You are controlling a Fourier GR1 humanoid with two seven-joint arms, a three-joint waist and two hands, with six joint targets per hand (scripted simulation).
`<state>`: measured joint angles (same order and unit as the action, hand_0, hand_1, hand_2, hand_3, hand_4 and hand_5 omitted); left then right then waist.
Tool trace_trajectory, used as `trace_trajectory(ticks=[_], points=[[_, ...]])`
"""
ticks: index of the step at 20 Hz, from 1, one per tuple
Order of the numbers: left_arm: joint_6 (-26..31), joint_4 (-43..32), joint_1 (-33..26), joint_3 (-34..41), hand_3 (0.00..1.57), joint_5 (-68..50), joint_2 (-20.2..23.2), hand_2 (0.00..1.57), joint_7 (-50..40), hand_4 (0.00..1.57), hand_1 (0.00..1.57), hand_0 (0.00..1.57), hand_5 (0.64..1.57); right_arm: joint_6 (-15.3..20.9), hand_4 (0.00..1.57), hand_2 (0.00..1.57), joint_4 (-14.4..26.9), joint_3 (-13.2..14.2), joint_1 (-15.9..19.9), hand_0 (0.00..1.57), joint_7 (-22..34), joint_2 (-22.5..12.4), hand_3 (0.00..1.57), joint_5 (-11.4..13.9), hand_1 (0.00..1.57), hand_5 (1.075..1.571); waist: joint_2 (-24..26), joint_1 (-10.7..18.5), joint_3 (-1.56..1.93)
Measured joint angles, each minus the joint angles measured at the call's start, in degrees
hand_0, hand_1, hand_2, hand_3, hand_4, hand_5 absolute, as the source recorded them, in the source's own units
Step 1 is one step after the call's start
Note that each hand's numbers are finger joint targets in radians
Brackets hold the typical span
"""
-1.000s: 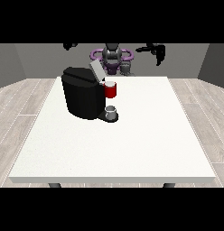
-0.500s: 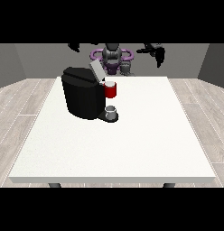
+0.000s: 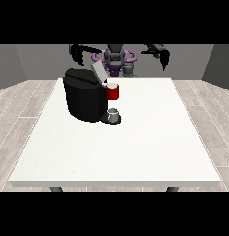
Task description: Insert the coffee pod into the coffee machine and close the lid
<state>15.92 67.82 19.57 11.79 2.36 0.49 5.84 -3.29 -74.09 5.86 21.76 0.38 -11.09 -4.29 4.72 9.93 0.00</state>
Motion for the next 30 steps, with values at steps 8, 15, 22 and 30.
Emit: trace_trajectory(ticks=[8,15,22,30], points=[[-1.39,7.28,-3.86,-0.93,0.0,-1.79,2.05,0.0,-2.17,0.0,0.0,0.0,1.571,-0.22,0.0,0.0,5.45,-0.24,5.25,0.0,-1.91,1.17,0.0,1.1,0.0,1.571,-3.78,-1.99,0.01],[-2.83,11.56,-5.77,-1.51,0.0,-3.08,2.95,0.0,-3.31,0.0,0.0,0.0,1.571,-0.28,0.0,0.0,8.74,-1.35,9.15,0.0,-2.15,1.78,0.0,3.22,0.0,1.571,-5.14,-2.71,0.0],[-3.46,12.12,-5.19,-1.2,0.0,-4.14,4.46,0.0,-2.96,0.0,0.0,0.0,1.571,-0.06,0.0,0.0,11.33,-0.96,12.99,0.0,-3.24,1.94,0.0,4.23,0.0,1.571,-7.35,-3.0,-0.1],[-4.48,10.67,-5.06,-1.54,0.0,-3.58,5.34,0.0,-0.92,0.0,0.0,0.0,1.571,0.07,0.0,0.0,12.98,-1.4,16.37,0.0,-4.45,2.83,0.0,5.22,0.0,1.571,-8.5,-3.28,-0.11]])
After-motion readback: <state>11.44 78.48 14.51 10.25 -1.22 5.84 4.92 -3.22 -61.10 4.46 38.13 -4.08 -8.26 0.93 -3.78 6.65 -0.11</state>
